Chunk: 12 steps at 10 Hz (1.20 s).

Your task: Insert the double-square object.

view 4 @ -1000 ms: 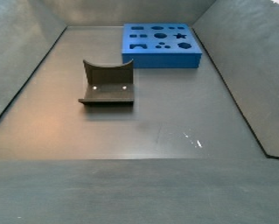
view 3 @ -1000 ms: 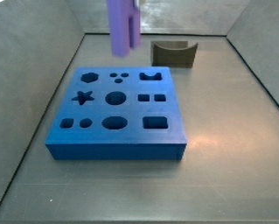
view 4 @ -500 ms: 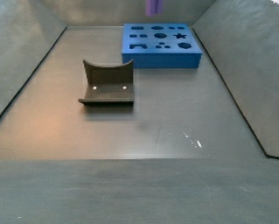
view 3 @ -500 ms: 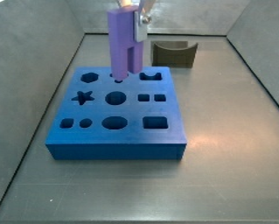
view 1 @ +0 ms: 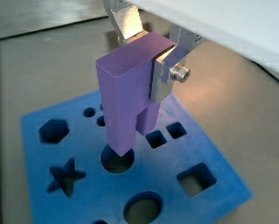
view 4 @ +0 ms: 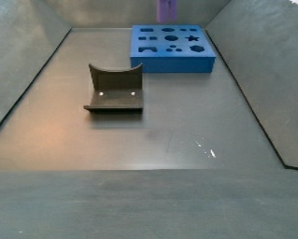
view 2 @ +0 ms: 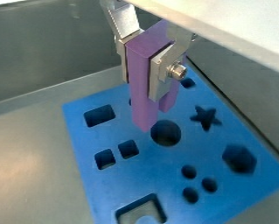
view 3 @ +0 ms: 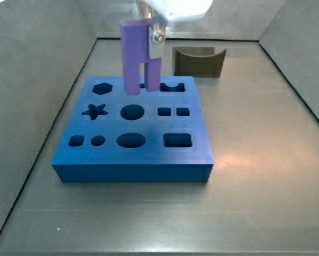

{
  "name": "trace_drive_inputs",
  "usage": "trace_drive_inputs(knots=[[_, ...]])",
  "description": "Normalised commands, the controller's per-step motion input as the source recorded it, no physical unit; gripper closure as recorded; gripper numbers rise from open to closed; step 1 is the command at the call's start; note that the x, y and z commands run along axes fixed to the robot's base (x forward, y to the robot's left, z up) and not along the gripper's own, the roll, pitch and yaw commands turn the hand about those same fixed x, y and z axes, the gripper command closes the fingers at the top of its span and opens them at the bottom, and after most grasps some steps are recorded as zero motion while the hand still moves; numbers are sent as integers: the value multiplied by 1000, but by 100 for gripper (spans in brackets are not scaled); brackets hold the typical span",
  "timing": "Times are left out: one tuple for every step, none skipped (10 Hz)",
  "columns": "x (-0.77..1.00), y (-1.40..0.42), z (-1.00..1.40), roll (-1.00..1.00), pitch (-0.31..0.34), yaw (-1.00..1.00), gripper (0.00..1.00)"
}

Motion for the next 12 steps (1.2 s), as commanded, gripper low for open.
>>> trace_drive_inputs(knots=[[97, 31, -226, 63, -6, -989, 100], [60, 46, -297, 114, 0, -946, 100], [157, 40, -300, 120, 0, -877, 100], [566, 0, -351, -61, 0, -411, 100], [700, 0, -354, -13, 0, -277, 100], [726, 0, -337, 0, 26, -251, 100], [643, 0, -280, 0, 47, -223, 100], [574, 0, -263, 0, 53, -200, 100], [637, 0, -251, 0, 44, -277, 100], [606, 0, -269, 0, 43, -251, 100], [286, -31, -260, 61, 0, -31, 100], [0, 0, -260, 81, -10, 31, 100]])
